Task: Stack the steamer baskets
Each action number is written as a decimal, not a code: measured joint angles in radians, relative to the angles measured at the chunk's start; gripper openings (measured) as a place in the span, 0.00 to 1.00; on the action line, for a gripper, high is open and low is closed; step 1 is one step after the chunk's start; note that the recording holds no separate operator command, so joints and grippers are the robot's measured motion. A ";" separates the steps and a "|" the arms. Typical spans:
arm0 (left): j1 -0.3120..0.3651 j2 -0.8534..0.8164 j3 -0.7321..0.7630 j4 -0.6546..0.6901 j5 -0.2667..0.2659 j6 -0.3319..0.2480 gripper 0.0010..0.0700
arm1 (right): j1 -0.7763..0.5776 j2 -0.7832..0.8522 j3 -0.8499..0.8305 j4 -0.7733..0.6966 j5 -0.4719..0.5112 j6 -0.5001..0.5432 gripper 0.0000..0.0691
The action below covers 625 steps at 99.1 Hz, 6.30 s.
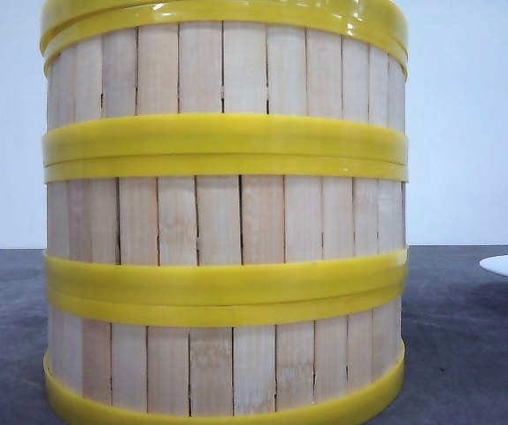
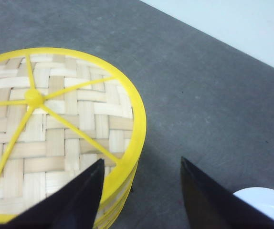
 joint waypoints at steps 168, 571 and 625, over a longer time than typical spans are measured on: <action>0.000 0.000 0.000 -0.023 -0.005 0.004 0.02 | 0.000 -0.035 0.000 0.044 0.003 0.010 0.01; 0.481 -0.216 -0.811 0.757 -0.101 0.246 0.02 | -0.893 -0.350 -0.533 0.670 -0.204 -0.137 0.01; 0.481 -0.216 -0.811 0.757 -0.101 0.246 0.02 | -0.944 -0.726 -1.039 0.782 -0.212 -0.079 0.01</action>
